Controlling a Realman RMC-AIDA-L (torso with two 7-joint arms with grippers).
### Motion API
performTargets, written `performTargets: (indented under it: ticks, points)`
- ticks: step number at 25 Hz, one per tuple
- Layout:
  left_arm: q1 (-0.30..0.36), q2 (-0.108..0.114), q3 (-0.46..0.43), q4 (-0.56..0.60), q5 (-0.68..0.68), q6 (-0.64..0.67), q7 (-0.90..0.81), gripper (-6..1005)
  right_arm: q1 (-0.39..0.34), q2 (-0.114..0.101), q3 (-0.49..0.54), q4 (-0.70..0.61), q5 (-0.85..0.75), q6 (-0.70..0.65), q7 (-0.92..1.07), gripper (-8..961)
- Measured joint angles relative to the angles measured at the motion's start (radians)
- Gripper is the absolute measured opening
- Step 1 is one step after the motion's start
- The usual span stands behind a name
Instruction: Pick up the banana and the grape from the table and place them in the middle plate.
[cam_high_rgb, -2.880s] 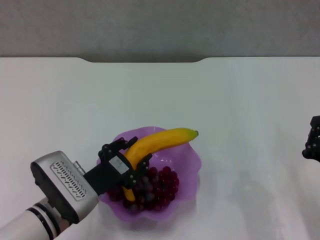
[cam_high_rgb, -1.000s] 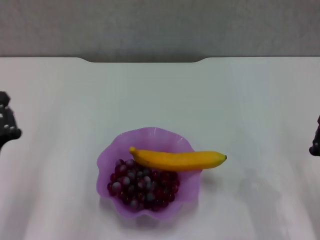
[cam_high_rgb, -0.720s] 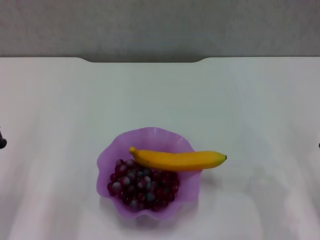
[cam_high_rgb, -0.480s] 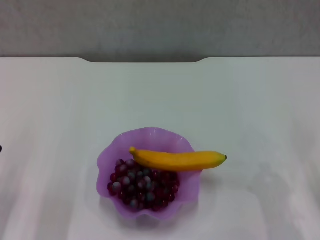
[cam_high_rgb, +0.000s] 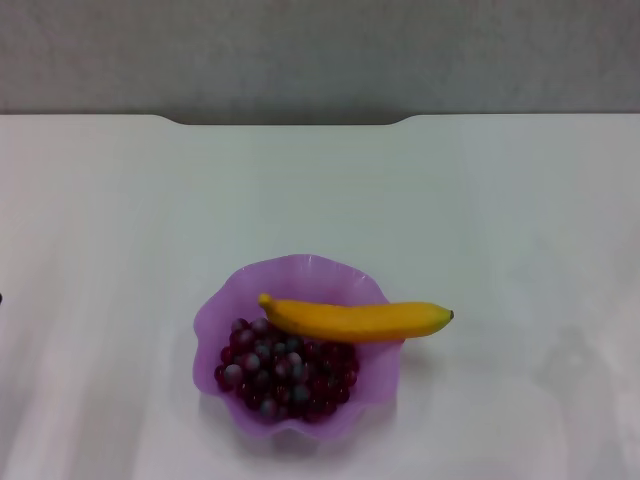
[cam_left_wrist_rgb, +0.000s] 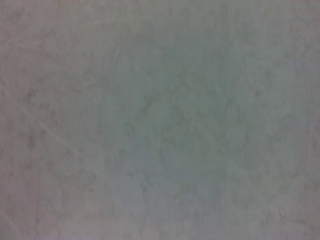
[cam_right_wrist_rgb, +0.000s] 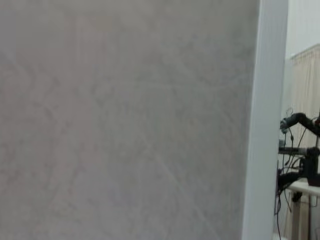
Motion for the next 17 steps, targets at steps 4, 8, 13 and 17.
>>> performTargets:
  ticks: [4, 8, 13, 17]
  points:
    - [-0.004, 0.001, 0.000, 0.007, 0.000, -0.004, 0.000, 24, 0.039, -0.002, 0.002, 0.016, -0.005, -0.010, -0.003, -1]
    - [-0.018, 0.002, 0.003, 0.016, 0.000, -0.004, -0.001, 24, 0.082, -0.002, -0.006, 0.056, -0.007, -0.011, -0.004, -1]
    - [-0.041, 0.003, 0.000, 0.026, 0.000, 0.000, -0.040, 24, 0.122, 0.002, -0.010, 0.106, -0.008, -0.003, -0.003, -1]
    - [-0.057, 0.003, 0.003, 0.041, 0.001, -0.014, -0.050, 24, 0.135, 0.002, -0.012, 0.108, -0.011, -0.002, -0.005, -1]
